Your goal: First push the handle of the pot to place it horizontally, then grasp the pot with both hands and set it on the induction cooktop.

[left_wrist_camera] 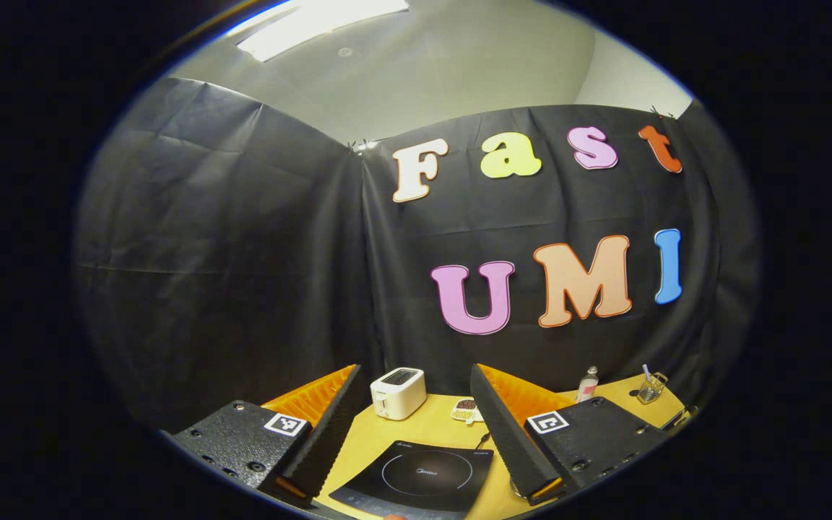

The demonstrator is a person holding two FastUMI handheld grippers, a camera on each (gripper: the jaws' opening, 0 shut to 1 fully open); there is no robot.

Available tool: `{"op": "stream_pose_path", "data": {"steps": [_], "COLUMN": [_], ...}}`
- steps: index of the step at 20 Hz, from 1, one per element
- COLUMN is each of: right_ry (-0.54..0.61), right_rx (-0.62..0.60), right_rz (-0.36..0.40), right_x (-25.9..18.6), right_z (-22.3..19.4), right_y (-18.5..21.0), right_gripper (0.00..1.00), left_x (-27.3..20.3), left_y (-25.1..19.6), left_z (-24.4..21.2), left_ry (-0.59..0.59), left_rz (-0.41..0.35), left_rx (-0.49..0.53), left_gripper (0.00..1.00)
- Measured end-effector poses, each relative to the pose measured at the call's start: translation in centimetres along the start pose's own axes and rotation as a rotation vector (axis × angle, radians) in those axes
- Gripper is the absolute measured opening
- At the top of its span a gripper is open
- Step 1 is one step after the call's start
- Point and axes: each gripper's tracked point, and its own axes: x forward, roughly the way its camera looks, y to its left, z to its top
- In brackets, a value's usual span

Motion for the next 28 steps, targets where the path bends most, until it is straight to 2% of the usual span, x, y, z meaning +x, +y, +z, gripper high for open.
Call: {"op": "stream_pose_path", "data": {"steps": [1,12,17,21,28], "right_ry": [-0.001,-0.044,-0.065,-0.074,-0.109], "right_rx": [-0.002,-0.028,0.000,0.019,0.052], "right_rz": [-0.013,-0.147,-0.200,-0.218,-0.234], "right_x": [-0.1,2.2,2.3,2.1,0.4], "right_z": [-0.1,4.0,5.0,5.2,6.0], "right_y": [-0.5,-8.9,-12.0,-13.3,-13.2], "right_gripper": [0.03,0.03,0.03,0.03,0.03], "left_x": [0.1,0.2,0.3,0.4,1.2], "left_y": [0.1,-0.7,-1.1,-1.7,-3.0], "left_z": [-0.1,-0.4,-1.1,-1.4,-2.5], "left_ry": [0.005,0.020,0.043,0.052,0.076], "left_rz": [0.008,0.025,0.023,0.011,-0.027], "left_rx": [0.001,0.015,0.017,0.019,0.015], "left_gripper": [0.95,0.95,0.95,0.96,0.96]}}
